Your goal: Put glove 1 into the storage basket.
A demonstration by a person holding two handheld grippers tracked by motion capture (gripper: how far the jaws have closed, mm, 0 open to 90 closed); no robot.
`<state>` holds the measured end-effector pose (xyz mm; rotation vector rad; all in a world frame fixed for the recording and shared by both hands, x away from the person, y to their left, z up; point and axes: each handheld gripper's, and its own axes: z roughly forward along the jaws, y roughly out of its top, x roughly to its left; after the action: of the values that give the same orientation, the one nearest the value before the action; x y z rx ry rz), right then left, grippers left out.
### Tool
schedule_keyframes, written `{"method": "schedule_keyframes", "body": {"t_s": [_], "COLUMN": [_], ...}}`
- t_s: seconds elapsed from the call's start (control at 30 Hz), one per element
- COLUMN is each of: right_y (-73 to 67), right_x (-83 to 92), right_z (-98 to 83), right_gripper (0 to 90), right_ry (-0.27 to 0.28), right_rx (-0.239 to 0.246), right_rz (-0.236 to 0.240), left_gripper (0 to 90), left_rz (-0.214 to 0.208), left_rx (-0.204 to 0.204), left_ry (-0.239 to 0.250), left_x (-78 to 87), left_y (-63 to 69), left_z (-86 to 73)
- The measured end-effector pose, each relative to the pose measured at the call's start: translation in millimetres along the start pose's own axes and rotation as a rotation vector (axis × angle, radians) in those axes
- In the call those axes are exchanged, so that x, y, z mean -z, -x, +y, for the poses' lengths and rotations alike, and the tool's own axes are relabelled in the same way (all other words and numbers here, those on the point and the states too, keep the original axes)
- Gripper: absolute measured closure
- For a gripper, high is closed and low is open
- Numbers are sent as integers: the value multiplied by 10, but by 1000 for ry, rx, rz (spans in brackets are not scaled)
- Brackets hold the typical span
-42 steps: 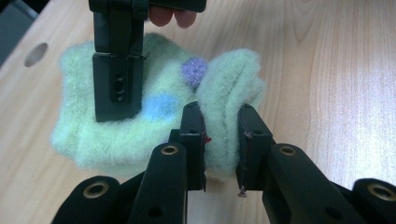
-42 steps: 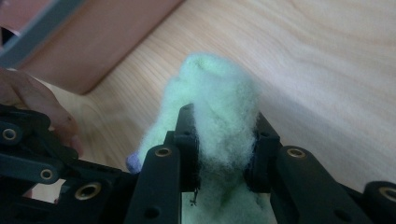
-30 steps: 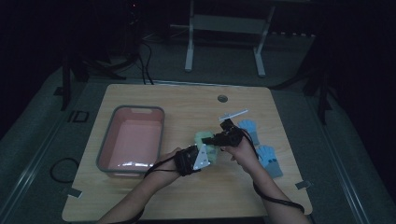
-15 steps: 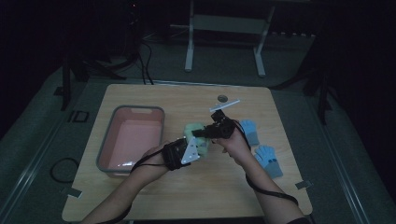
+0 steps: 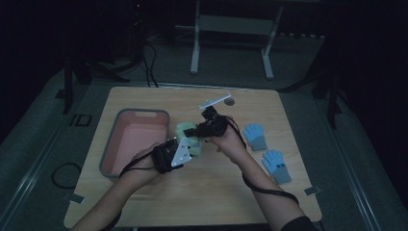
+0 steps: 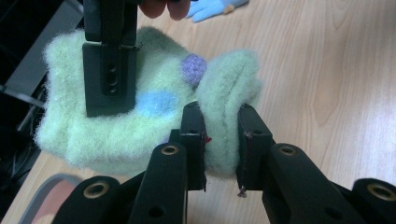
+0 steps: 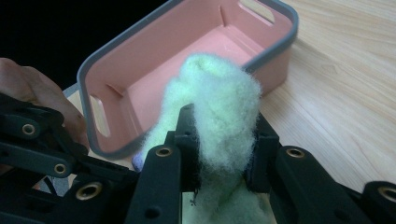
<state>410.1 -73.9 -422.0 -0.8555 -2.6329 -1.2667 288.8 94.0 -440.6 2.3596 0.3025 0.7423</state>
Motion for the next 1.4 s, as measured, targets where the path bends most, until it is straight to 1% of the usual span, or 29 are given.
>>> {"method": "schedule_keyframes", "body": {"t_s": [0.23,0.3,0.33,0.47,0.57,0.67,0.73,0.9,1.0,1.03,1.13,1.27,1.3,1.4], "right_y": [-128,-167,-167,-267,-310,-360,-401,-499,-561,-575,-585,-544,-526,-472], "right_x": [-183,-237,-237,-372,-450,-536,-607,-821,-951,-986,-1083,-1214,-1246,-1337], "right_z": [154,203,203,325,387,455,495,583,624,631,630,602,589,548], "right_gripper": [716,715,715,716,715,716,715,716,716,716,715,716,716,716], "right_ry": [-10,-14,-14,-25,-29,-32,-35,-47,-52,-53,-60,-77,-81,-91], "right_rx": [31,36,36,55,64,68,74,81,86,87,81,71,65,46], "right_rz": [13,19,19,28,34,50,60,84,95,97,101,94,91,90], "left_gripper": [763,763,763,762,762,763,762,763,763,762,763,762,762,762], "left_rz": [23,29,29,41,55,62,62,62,60,56,50,37,36,21], "left_rx": [12,23,23,31,41,52,59,66,81,89,86,83,77,93], "left_ry": [-14,-17,-17,-30,-33,-43,-51,-87,-94,-91,-100,-105,-107,-115], "left_x": [158,214,214,310,374,457,498,603,654,664,654,565,539,456], "left_y": [-64,-92,-92,-139,-163,-195,-211,-257,-278,-283,-290,-297,-297,-292], "left_z": [-179,-235,-235,-334,-411,-499,-553,-719,-832,-868,-953,-1059,-1088,-1168]}}
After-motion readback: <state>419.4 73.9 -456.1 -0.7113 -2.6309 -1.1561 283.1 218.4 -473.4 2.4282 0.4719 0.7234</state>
